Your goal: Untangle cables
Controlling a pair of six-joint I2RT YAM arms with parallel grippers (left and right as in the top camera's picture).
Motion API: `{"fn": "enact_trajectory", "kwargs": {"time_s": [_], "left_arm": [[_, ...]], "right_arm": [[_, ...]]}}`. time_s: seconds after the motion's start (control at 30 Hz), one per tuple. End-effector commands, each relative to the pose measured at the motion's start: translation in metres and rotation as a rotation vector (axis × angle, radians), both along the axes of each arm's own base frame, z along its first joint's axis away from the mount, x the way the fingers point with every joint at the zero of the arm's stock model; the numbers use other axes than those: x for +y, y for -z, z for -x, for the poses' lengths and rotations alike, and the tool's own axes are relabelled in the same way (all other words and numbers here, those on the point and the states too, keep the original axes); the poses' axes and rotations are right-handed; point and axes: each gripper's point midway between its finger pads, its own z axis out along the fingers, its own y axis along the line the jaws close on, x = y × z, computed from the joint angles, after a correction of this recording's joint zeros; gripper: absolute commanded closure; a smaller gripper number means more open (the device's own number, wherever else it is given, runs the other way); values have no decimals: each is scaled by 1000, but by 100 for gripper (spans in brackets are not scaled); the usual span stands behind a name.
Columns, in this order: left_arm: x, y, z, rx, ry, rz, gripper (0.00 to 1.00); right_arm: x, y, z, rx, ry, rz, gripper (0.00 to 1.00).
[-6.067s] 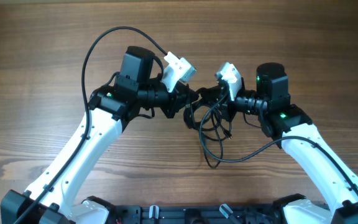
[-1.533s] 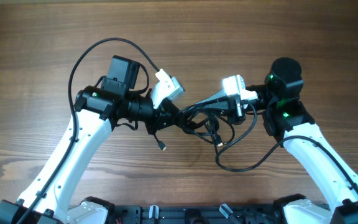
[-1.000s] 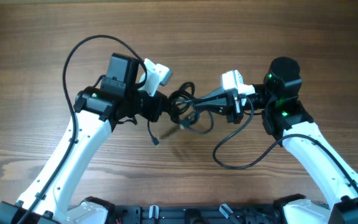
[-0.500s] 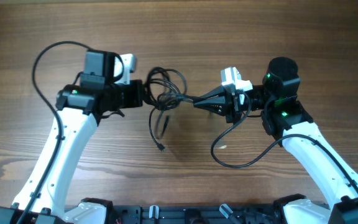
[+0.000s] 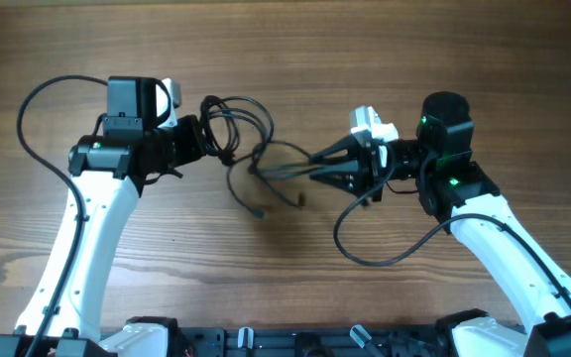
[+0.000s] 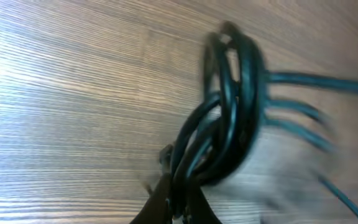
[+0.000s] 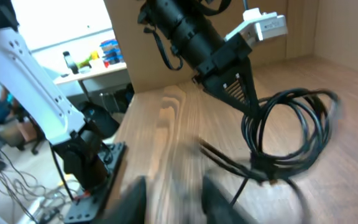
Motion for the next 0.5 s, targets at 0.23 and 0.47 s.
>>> {"fn": "enact_trajectory", "kwargs": {"time_s": [0.23, 0.47], "left_arm": [[6, -3, -3, -15, -35, -3, 96], [-47, -35, -5, -157, 267, 207, 96]], "right_arm": [[-3, 16, -17, 62, 123, 72, 4], [-4, 19, -23, 116, 169, 85, 0]]}}
